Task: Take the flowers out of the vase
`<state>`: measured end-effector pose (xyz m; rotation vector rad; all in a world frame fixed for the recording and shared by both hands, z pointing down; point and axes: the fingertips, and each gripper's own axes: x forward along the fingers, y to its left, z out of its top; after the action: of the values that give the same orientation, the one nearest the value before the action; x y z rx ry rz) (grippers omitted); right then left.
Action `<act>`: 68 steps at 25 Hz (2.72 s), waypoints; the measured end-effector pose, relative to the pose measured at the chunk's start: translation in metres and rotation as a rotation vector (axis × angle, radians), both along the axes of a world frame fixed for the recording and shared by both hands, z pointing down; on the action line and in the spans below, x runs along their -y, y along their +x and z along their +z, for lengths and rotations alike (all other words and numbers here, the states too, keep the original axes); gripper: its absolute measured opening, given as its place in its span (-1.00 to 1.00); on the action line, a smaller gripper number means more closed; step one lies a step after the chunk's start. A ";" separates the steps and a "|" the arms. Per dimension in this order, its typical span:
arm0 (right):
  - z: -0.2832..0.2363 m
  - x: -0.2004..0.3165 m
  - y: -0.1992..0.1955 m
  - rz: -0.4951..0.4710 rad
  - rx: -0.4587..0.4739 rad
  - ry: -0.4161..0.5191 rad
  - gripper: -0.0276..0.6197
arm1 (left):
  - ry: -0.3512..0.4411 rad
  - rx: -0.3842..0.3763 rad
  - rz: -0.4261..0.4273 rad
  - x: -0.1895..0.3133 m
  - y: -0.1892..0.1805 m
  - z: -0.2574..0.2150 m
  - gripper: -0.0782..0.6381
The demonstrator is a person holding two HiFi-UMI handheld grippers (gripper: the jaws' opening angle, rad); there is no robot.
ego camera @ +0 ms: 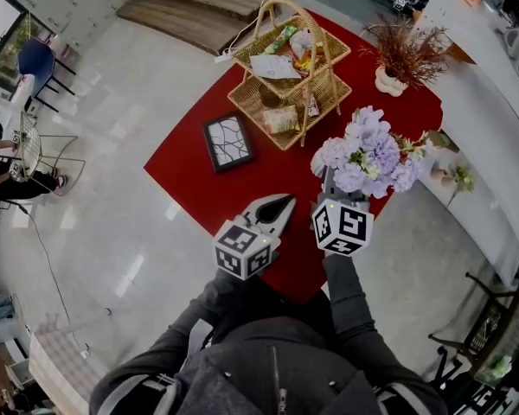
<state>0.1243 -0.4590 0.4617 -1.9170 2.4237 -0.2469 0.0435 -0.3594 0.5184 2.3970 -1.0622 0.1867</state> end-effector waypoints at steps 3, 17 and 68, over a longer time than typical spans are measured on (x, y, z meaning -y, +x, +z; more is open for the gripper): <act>0.000 0.000 0.000 -0.002 -0.006 -0.001 -0.77 | -0.011 -0.007 -0.006 -0.002 -0.001 0.002 -0.76; -0.009 -0.002 0.000 -0.028 -0.040 0.017 -0.83 | -0.002 -0.011 -0.011 -0.004 0.000 0.000 -0.76; -0.131 -0.066 0.028 -0.152 -0.074 0.156 -0.84 | 0.113 -0.027 0.001 -0.038 0.020 -0.040 -0.76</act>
<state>0.1522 -0.3930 0.3303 -1.7100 2.5541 0.0092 0.0637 -0.3218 0.4786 2.4933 -1.0857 0.0967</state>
